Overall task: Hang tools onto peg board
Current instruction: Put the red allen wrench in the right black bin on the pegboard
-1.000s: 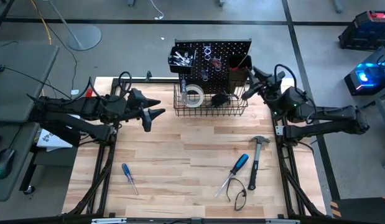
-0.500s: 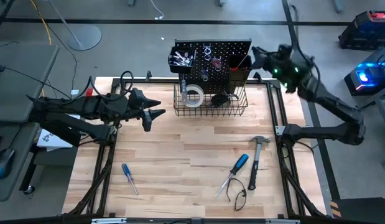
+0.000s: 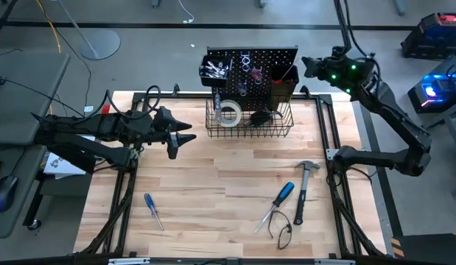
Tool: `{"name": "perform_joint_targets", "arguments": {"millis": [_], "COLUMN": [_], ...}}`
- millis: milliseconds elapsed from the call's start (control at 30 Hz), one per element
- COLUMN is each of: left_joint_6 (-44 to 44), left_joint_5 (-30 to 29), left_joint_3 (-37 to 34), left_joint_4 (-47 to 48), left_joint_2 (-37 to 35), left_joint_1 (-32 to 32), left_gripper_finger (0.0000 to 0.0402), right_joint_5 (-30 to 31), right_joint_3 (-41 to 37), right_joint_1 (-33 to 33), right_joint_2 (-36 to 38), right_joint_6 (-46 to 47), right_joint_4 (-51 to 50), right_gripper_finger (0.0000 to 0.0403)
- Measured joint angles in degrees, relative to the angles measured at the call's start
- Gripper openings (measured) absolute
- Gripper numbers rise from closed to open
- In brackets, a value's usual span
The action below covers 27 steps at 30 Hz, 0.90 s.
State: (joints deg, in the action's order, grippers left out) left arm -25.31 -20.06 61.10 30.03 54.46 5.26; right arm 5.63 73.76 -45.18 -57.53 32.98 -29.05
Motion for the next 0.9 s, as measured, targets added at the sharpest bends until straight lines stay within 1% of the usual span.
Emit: {"name": "perform_joint_targets", "arguments": {"millis": [133,267,700,767,800,867,900], "left_joint_6": [0.04,0.04,0.03,0.03,0.03,0.03,0.01], "left_joint_5": [0.38,1.81,1.97,1.97,1.97,1.95,1.91], "left_joint_3": [0.00,0.00,0.00,0.00,0.00,0.00,0.00], "left_joint_4": [0.55,0.59,0.63,0.63,0.64,0.64,0.62], "left_joint_2": [0.00,0.00,0.00,0.00,0.00,0.00,0.00], "left_joint_1": [0.00,0.00,0.00,0.00,0.00,0.00,0.00], "left_gripper_finger": [0.0209,0.0209,0.0209,0.0209,0.0209,0.0209,0.0209], "right_joint_5": [-3.95,-4.67,-5.61,-5.60,-5.66,-6.45,-6.93], "right_joint_3": [-0.07,-0.13,-0.13,-0.13,-0.13,-0.04,0.00], "right_joint_1": [-1.94,-2.88,-3.18,-3.16,-3.16,-3.16,-3.16], "right_joint_2": [-2.40,-4.01,-6.35,-6.31,-6.26,-6.22,-6.22], "right_joint_6": [0.68,1.64,1.64,1.47,1.27,1.10,0.80], "right_joint_4": [-0.36,0.63,0.56,0.56,0.57,0.66,0.91], "right_gripper_finger": [0.0106,0.0106,0.0102,0.0085,0.0070,0.0027,0.0014]}}
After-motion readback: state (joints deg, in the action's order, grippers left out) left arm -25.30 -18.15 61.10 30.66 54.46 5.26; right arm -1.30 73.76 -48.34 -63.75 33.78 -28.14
